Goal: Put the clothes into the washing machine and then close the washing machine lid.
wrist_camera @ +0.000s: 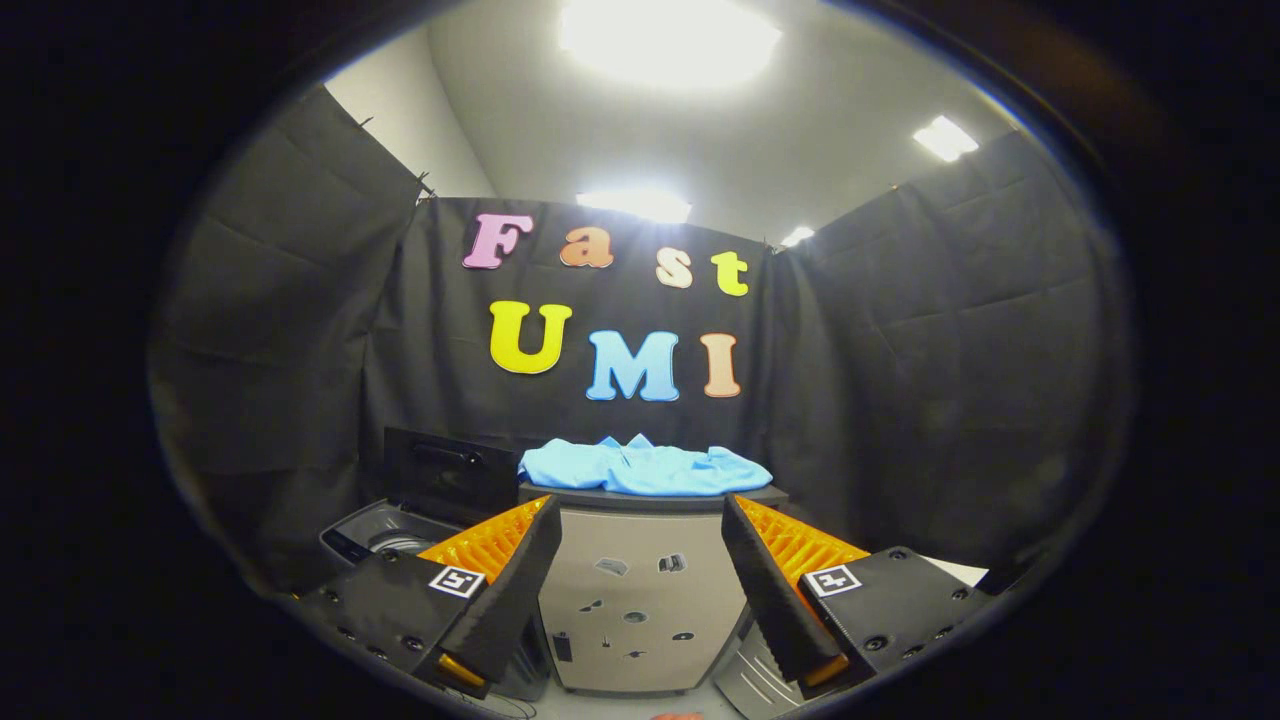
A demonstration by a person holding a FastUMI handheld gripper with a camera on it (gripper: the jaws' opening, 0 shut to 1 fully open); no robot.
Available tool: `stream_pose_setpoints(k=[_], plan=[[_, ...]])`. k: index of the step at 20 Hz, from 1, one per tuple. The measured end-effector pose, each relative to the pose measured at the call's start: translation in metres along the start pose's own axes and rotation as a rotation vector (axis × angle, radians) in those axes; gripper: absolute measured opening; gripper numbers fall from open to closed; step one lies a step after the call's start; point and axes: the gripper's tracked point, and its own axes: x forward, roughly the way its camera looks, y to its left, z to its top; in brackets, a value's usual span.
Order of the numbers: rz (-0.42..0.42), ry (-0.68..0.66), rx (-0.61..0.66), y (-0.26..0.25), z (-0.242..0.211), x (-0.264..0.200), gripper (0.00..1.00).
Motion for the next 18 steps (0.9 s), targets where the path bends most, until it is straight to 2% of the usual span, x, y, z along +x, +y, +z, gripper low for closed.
stream_pose_setpoints(k=[18], plan=[[0.03, 0.016, -0.014, 0.017, 0.014, 0.027, 1.0]])
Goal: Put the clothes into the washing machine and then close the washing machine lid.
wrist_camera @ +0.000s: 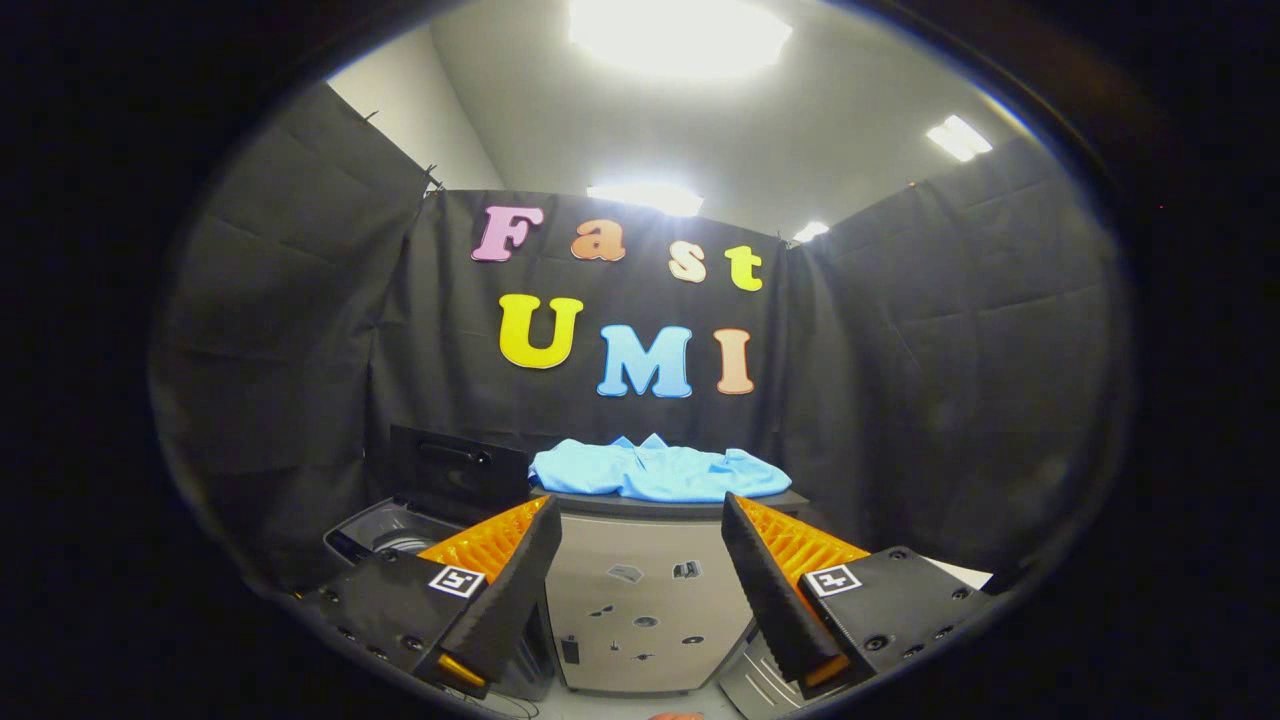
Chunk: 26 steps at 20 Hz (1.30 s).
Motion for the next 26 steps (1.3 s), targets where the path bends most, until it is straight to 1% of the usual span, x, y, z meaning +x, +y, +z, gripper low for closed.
stream_pose_setpoints(k=[3, 6, 8, 12, 15, 17, 18, 21, 23, 26], plan=[[-0.005, -0.006, -0.011, -0.003, 0.011, 0.007, 1.0], [-0.011, 0.03, -0.023, -0.007, 0.014, 0.014, 1.0], [-0.022, 0.026, -0.036, -0.015, 0.024, 0.02, 1.0], [0.0, 0.07, -0.1, -0.03, 0.032, 0.04, 0.98], [0.003, 0.073, -0.052, -0.049, 0.051, 0.061, 0.98], [0.024, 0.117, 0.017, -0.055, 0.054, 0.08, 0.98], [0.016, 0.159, 0.055, -0.061, 0.053, 0.09, 0.98], [0.047, 0.299, 0.141, -0.069, 0.036, 0.123, 0.98], [0.047, 0.351, 0.147, -0.08, 0.027, 0.152, 0.98], [0.067, 0.428, 0.109, -0.085, 0.006, 0.191, 0.98]])
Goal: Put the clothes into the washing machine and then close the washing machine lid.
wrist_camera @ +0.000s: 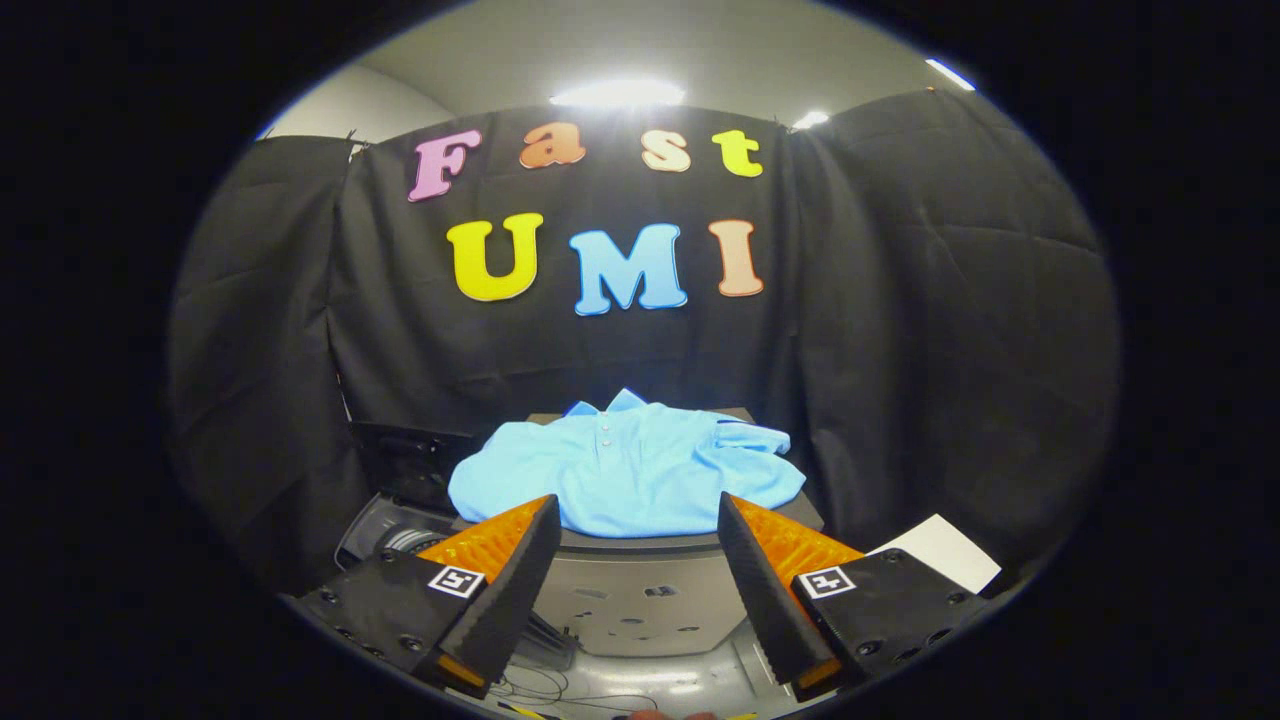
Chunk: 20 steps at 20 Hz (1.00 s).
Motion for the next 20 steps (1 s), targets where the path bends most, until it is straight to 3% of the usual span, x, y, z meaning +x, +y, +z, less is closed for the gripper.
stream_pose_setpoints(k=[9, 20], plan=[[0.057, 0.127, -0.086, 0.007, 0.007, 0.106, 0.98], [0.081, 0.2, -0.131, 0.031, 0.008, 0.194, 0.98]])
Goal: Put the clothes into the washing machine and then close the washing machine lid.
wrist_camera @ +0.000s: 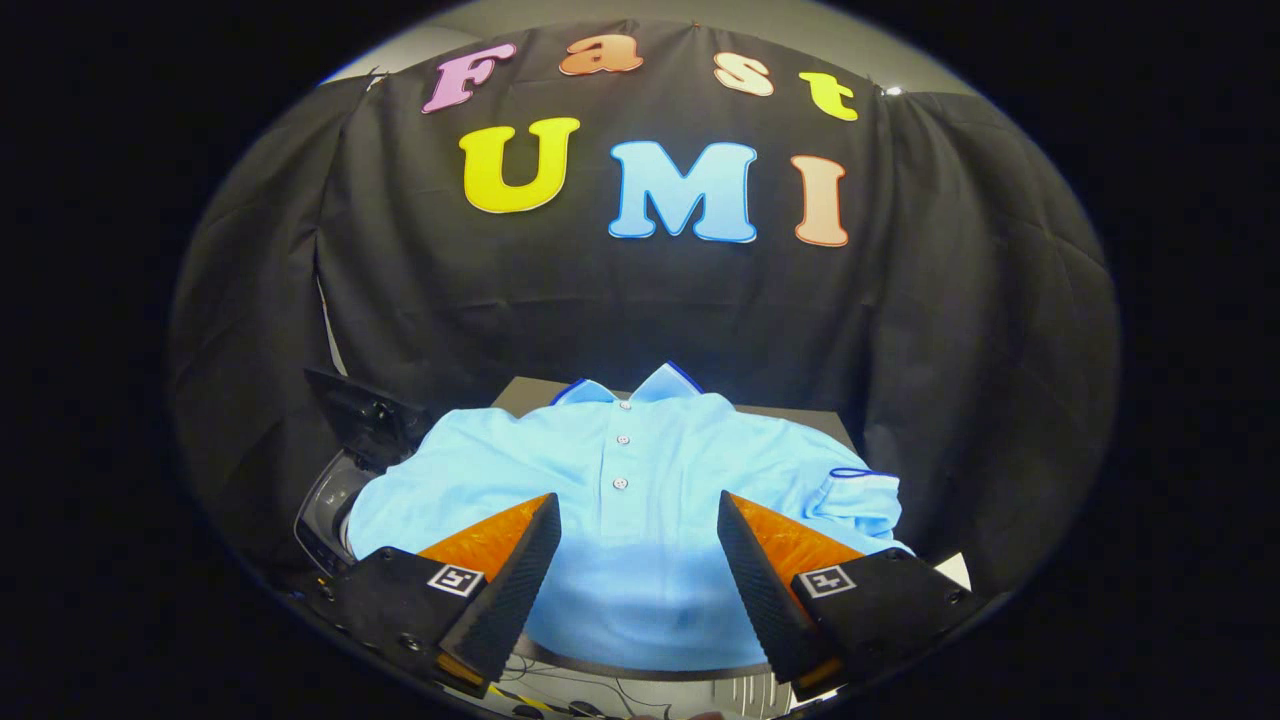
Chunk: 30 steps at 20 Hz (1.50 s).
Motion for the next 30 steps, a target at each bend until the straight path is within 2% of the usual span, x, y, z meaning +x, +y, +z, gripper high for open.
stream_pose_setpoints(k=[10, 21, 30], plan=[[-0.006, 0.073, -0.016, 0.01, -0.017, 0.053, 0.98], [0.032, 0.112, 0.011, 0.016, -0.029, 0.063, 0.97], [0.068, 0.084, 0.045, 0.015, -0.031, 0.06, 0.97]])
